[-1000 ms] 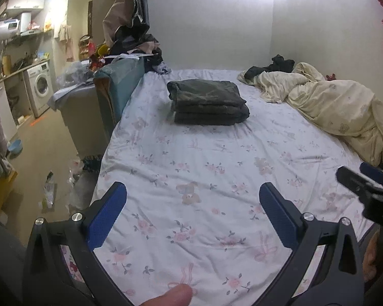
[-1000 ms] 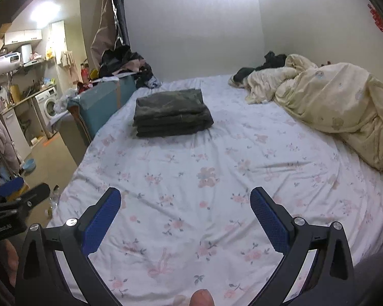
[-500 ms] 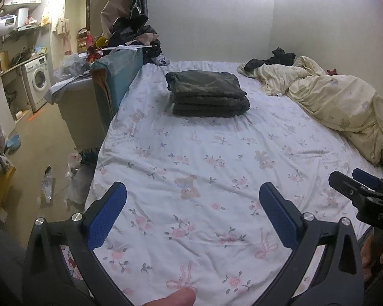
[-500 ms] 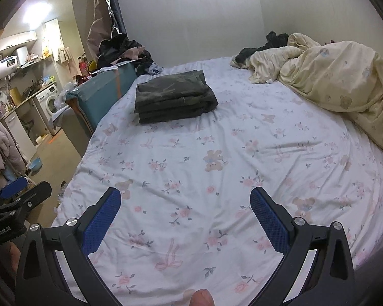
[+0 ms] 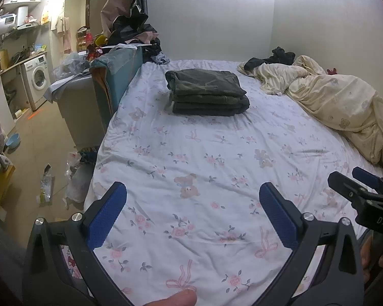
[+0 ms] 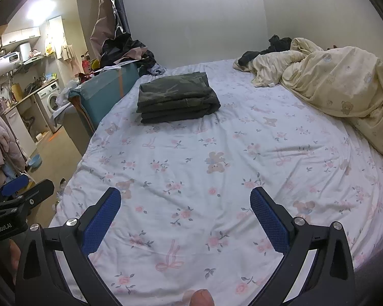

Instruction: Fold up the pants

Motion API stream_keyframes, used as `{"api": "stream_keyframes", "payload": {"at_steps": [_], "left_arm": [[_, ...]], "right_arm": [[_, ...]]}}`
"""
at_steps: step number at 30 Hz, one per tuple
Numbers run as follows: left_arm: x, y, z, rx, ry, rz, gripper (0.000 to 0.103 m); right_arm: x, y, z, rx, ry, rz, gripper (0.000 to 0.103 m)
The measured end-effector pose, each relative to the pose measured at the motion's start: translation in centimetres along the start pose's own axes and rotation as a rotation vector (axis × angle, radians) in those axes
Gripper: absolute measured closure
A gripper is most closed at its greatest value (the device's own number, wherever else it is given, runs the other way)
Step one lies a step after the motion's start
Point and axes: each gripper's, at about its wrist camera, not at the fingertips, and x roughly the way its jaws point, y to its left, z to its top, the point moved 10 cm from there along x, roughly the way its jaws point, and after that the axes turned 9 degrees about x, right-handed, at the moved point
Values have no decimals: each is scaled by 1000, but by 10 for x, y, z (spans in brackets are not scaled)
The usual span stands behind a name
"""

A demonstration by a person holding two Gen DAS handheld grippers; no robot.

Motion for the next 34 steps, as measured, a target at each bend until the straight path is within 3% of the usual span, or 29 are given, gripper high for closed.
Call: {"api": "stream_keyframes", "payload": {"at_steps": [34], "left_arm": [[2, -3, -6, 1, 9, -19, 1]], "right_arm": [[2, 2, -1, -17, 9, 15, 0]]}}
